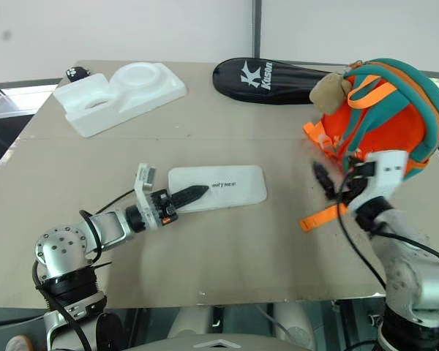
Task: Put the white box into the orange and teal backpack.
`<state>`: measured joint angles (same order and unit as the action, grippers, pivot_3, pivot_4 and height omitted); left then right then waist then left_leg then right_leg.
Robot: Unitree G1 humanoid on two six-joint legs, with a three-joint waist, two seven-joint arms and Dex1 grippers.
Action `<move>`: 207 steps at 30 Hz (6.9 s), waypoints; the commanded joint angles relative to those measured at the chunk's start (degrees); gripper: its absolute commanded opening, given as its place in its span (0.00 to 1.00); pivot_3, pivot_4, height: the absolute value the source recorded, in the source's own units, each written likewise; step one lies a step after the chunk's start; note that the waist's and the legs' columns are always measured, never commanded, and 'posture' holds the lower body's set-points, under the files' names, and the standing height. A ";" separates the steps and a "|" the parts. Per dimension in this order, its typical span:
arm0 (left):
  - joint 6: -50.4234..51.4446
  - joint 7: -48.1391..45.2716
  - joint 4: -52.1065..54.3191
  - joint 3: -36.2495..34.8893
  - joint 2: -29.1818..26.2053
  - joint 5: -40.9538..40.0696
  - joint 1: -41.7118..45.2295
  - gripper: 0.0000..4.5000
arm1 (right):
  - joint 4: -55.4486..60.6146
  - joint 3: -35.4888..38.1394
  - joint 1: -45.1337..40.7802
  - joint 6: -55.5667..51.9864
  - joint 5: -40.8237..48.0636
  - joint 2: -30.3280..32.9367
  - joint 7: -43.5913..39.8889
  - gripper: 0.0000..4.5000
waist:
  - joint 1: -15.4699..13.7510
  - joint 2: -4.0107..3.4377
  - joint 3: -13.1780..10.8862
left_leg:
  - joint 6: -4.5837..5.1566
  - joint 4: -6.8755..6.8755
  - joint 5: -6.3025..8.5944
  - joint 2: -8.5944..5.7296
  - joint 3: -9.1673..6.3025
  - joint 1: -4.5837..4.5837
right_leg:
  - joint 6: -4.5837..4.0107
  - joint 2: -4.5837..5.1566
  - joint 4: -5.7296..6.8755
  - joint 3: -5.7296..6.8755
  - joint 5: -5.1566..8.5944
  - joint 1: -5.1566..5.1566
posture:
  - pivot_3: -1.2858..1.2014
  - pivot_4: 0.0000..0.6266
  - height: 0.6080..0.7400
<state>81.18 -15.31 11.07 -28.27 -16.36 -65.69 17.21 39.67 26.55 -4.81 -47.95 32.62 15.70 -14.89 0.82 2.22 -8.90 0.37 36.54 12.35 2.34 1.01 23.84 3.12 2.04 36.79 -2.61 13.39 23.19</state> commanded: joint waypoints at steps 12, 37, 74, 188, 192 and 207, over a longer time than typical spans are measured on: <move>-17.08 6.17 1.69 -1.04 4.10 -2.36 8.39 0.25 | -27.95 -5.74 -25.54 10.64 -13.34 2.93 14.13 1.00 | 0.06 -0.01 -0.01 | 0.01 -0.05 -0.01 -0.02 0.13 0.04 | 0.02 -0.03 -0.04 -0.12 -0.03 0.05 | 0.52 0.24 1.00; -38.22 0.53 -6.13 -0.27 -5.12 12.20 -1.31 0.25 | -30.19 -17.68 -41.58 26.01 -6.41 3.73 -10.55 0.01 | 0.45 -0.22 -0.14 | 0.00 -0.04 -0.01 0.01 0.07 0.77 | 0.07 -0.03 0.00 -0.03 -0.04 0.75 | 0.52 0.24 1.00; -44.42 -32.37 17.03 -5.84 -28.38 1.11 -13.86 0.25 | -17.43 -24.42 -24.84 10.57 8.25 16.82 -28.81 0.01 | -0.08 -0.10 -0.23 | 0.00 0.11 -0.01 0.10 0.00 0.63 | 0.00 -0.02 -0.05 0.12 -0.03 0.50 | 0.52 0.24 1.00; -24.52 -23.93 0.11 1.09 -21.57 -22.35 4.44 0.00 | -22.67 -16.89 -26.97 8.72 -1.34 10.17 -4.95 0.00 | -0.05 -0.10 -0.23 | 0.02 0.57 -0.01 0.04 -0.22 0.77 | 0.08 -0.08 0.10 0.17 -0.06 0.40 | 0.52 0.24 1.00; -23.26 -25.97 -7.28 1.50 -25.85 -12.57 -5.93 0.00 | -27.38 -11.58 -30.92 8.68 -0.35 7.01 1.76 0.00 | 0.14 -0.14 -0.21 | 0.02 0.57 -0.01 0.03 -0.16 0.73 | 0.08 -0.07 0.11 0.12 -0.06 0.40 | 0.52 0.24 1.00; -40.54 -19.35 -4.56 11.35 -12.61 10.14 -8.59 0.00 | -24.83 -12.48 -31.07 10.85 2.92 7.98 4.04 0.00 | -1.72 -0.11 -0.17 | 0.02 0.52 -0.01 0.02 -0.12 0.81 | 0.04 0.00 0.06 0.17 -0.07 0.41 | 0.52 0.24 1.00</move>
<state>43.79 -35.92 4.95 -16.28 -29.11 -58.58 7.40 11.32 10.06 -35.93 -40.83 37.20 21.82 -10.88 -0.90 2.10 -9.07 0.39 37.05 12.34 2.37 0.86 24.67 3.15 2.04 36.85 -2.42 13.32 23.61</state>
